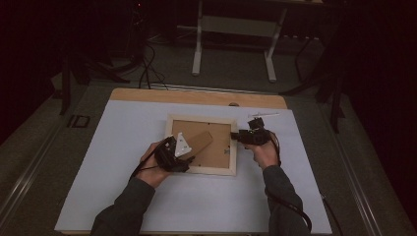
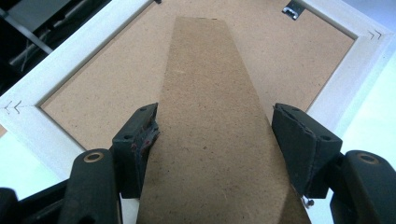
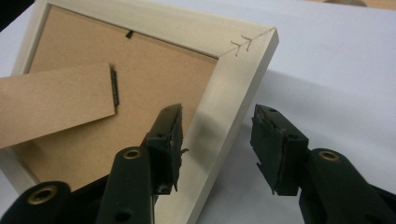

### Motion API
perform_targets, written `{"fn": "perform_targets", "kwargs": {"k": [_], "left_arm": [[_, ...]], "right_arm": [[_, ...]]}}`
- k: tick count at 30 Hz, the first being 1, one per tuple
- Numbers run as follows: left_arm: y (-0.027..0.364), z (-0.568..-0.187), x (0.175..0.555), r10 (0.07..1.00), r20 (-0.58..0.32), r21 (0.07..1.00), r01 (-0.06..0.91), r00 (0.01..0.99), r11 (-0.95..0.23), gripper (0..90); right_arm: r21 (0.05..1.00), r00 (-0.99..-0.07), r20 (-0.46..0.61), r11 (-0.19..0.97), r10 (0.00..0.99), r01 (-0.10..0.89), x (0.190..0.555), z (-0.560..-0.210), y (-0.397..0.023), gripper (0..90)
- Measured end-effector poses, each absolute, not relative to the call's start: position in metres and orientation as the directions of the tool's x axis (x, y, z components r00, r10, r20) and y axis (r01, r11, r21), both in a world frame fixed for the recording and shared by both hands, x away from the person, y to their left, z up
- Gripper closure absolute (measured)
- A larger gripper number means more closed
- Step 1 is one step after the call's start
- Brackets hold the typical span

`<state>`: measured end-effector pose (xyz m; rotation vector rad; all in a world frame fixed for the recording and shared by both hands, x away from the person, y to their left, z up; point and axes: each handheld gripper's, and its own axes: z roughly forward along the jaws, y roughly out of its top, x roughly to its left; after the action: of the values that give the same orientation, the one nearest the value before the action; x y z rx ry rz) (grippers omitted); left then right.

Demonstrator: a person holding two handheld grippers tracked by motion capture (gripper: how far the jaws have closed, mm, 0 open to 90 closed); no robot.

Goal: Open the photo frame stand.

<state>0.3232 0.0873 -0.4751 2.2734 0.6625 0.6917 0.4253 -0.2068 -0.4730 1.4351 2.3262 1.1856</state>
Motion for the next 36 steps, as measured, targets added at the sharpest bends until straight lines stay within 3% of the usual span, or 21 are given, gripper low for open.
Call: {"fn": "perform_targets", "kwargs": {"k": [14, 19, 27, 33, 36], "left_arm": [[0.0854, -0.4739, 0.3174, 0.605, 0.331, 0.714, 0.228, 0.724, -0.662, 36.4], [0.0885, -0.4756, 0.3176, 0.61, 0.319, 0.726, 0.227, 0.726, -0.65, 36.3], [0.0907, -0.4755, 0.3186, 0.616, 0.295, 0.737, 0.236, 0.73, -0.633, 36.1], [0.088, -0.4796, 0.3195, 0.6, 0.334, 0.701, 0.233, 0.727, -0.673, 32.1], [0.0894, -0.4781, 0.3218, 0.61, 0.286, 0.726, 0.248, 0.739, -0.642, 29.7]], "right_arm": [[0.668, -0.521, 0.359, 0.178, 0.774, 0.723, 0.4335, -0.4812, -0.2064, 48.1], [0.664, -0.509, 0.384, 0.154, 0.77, 0.732, 0.4334, -0.4797, -0.2124, 55.8], [0.676, -0.506, 0.392, 0.132, 0.768, 0.725, 0.4307, -0.4786, -0.2137, 56.7], [0.681, -0.506, 0.39, 0.129, 0.769, 0.721, 0.4303, -0.4782, -0.2137, 57.0], [0.682, -0.509, 0.388, 0.131, 0.768, 0.719, 0.4303, -0.4768, -0.213, 57.2]]}}
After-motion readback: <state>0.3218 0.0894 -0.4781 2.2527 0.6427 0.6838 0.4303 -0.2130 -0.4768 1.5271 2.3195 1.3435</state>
